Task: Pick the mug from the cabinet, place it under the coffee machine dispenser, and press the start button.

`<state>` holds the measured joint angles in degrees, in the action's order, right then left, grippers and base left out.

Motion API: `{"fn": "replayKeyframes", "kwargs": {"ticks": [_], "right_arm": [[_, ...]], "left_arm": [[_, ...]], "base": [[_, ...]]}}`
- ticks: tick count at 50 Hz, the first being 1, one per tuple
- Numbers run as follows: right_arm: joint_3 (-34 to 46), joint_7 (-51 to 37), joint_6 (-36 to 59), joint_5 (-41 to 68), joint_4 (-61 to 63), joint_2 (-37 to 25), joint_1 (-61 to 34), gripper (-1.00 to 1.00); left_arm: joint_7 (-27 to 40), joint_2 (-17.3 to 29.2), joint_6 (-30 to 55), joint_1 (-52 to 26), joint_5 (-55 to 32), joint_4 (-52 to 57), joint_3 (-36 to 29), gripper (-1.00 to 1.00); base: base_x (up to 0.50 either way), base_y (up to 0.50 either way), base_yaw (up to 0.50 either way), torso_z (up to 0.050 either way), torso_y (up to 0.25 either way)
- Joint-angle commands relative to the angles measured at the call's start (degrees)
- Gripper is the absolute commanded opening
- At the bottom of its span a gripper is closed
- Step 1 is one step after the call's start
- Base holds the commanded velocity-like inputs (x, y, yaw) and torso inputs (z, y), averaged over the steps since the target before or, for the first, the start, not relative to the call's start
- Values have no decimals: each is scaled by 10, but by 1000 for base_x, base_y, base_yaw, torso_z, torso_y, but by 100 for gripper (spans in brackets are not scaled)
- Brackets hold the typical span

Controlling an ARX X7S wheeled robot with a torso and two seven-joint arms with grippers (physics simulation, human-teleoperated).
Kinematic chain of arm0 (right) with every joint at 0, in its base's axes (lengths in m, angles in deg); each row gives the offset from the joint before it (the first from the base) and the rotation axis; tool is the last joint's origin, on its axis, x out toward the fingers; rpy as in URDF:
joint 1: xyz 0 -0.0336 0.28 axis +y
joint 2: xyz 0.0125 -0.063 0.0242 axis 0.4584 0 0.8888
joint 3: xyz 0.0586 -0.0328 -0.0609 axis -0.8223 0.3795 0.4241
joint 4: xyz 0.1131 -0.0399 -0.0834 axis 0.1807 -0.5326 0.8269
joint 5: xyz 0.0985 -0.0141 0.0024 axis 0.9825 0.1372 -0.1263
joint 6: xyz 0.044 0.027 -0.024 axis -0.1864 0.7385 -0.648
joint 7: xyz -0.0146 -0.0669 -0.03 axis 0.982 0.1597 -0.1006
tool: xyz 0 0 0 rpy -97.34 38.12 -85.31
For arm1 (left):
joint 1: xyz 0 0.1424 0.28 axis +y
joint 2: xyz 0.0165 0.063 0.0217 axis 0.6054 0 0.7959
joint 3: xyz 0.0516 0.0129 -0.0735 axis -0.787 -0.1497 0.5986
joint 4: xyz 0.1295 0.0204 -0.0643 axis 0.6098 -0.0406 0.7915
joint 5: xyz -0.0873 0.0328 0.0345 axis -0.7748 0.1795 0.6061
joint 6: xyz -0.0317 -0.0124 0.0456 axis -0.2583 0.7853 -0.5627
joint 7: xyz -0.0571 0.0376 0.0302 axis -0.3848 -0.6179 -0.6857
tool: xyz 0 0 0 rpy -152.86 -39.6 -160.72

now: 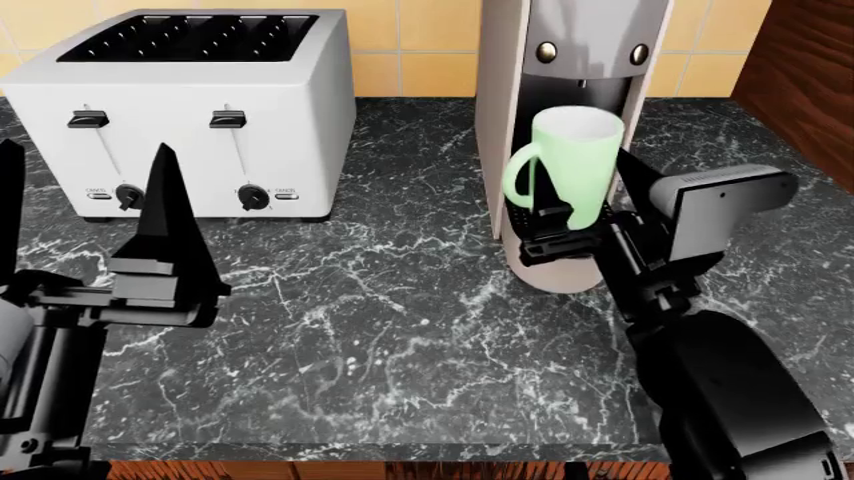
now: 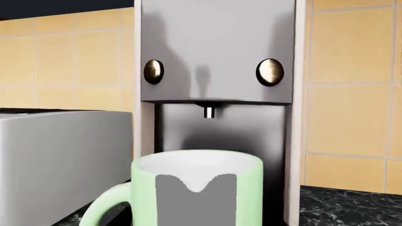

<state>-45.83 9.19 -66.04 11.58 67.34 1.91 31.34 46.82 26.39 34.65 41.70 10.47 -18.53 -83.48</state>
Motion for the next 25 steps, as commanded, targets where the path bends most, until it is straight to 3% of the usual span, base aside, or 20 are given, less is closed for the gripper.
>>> {"fn": "replayKeyframes", "kwargs": {"ticks": [1,7,25], "right_arm": [[-3,-38,118,33,73,-30,47,100],[-25,-65,180,75,144,-54,85,100],[-28,-71,216,110,181,-65,84,100]], "left_arm": [[1,2,-5,6,-1,0,2,100],[2,3,-6,8,-3,0,3,100],[5,7,-6,5,-9,3,0,100]], "base": [[0,0,0,0,0],[0,0,0,0,-3],[0,0,0,0,-1]]}}
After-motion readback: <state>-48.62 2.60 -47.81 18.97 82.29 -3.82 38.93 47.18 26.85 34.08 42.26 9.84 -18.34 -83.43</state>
